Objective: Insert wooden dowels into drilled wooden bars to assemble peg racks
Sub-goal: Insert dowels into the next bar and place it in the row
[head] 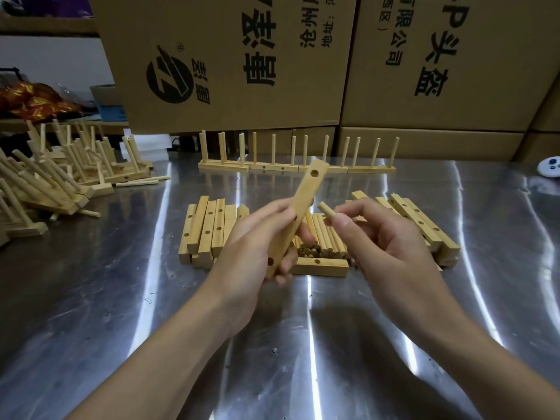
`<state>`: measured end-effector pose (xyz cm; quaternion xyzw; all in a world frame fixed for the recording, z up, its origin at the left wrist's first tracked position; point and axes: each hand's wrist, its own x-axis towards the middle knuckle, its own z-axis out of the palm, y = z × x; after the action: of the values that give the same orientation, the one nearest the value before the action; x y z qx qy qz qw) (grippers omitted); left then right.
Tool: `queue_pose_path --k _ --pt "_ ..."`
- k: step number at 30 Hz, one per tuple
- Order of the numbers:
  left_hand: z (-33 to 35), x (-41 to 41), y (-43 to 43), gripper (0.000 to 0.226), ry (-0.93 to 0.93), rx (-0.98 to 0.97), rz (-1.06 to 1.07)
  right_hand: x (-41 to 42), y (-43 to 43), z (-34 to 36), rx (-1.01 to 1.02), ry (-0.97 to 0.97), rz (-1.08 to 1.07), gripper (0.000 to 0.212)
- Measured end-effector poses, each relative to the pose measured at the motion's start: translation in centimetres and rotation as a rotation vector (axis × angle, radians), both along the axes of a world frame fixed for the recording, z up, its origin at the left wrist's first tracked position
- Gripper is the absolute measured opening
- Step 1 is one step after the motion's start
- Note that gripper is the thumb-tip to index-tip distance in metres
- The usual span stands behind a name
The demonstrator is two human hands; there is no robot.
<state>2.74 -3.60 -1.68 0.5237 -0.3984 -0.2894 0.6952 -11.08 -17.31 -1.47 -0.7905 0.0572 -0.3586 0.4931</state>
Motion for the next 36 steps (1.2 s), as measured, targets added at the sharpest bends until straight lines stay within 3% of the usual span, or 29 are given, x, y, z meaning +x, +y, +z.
queue_pose_path --k 9,22,26,29,33,36 --pt "-0.2 -0.8 0.0 0.035 -0.025 0.012 -0.081 -0.3 -0.3 0.4 -0.073 -0.116 -0.205 0.014" --pt "0.2 -0.4 0.2 0.047 -0.158 0.025 -0.124 -0.9 -0.5 1.0 -0.461 -0.019 -0.416 0.016" --pt "0.3 -0.8 0.2 0.049 -0.234 0.037 -0.059 -1.2 -0.6 1.0 -0.482 -0.031 -0.424 0.020" --pt "0.4 -1.0 0.4 0.051 -0.265 0.038 -0.029 -1.1 -0.4 0.9 -0.319 0.001 -0.358 0.030" --pt "0.2 -1.3 0.4 0.051 -0.293 0.046 -0.013 -1.3 -0.6 1.9 0.521 0.092 0.048 0.032" --pt "0.1 -1.3 0.3 0.048 -0.300 0.049 -0.017 -1.4 -1.0 2.2 0.477 0.167 0.067 0.031"
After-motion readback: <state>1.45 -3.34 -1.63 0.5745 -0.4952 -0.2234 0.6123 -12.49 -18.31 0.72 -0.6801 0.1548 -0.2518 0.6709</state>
